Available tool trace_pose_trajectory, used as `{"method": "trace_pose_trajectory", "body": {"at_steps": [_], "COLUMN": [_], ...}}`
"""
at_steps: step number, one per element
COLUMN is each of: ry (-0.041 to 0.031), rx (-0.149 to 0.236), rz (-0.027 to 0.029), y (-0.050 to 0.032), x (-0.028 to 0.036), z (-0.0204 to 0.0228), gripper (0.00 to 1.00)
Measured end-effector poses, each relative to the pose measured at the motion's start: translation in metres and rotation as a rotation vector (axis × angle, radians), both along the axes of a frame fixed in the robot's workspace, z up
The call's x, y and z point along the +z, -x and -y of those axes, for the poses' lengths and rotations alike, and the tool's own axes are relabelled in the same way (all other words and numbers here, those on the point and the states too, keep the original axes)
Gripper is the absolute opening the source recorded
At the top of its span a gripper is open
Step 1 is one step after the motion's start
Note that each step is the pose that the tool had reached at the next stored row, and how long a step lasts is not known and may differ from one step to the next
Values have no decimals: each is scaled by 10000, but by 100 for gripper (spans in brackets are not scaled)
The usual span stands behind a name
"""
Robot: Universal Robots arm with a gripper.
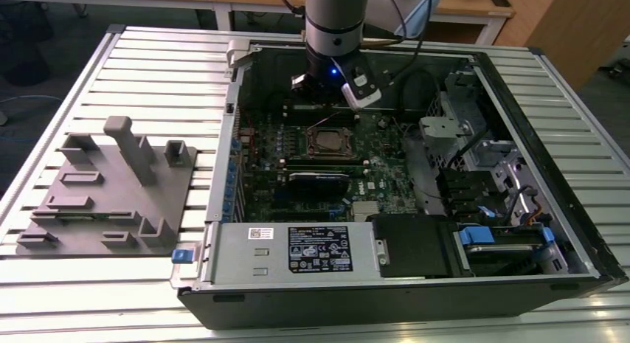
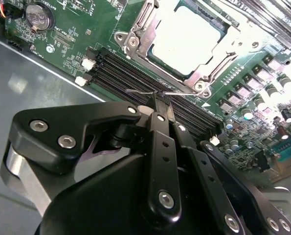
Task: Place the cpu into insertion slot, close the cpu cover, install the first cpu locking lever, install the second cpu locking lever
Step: 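Install the first cpu locking lever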
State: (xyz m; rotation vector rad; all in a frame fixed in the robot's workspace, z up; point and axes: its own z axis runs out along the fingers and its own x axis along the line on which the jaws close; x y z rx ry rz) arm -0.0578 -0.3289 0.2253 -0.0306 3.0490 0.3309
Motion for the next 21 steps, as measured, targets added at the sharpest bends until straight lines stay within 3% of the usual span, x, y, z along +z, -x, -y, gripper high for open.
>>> {"method": "trace_pose_trajectory", "body": {"at_steps": [5,12,21], "ry": [-5,-4,-3], "rx": [-1,0,-21], "rz": [1,3,3], "y": [0,0,-34], "x": [-1,-68,-111], "z": [0,0,0], "gripper": [10,10,10]}}
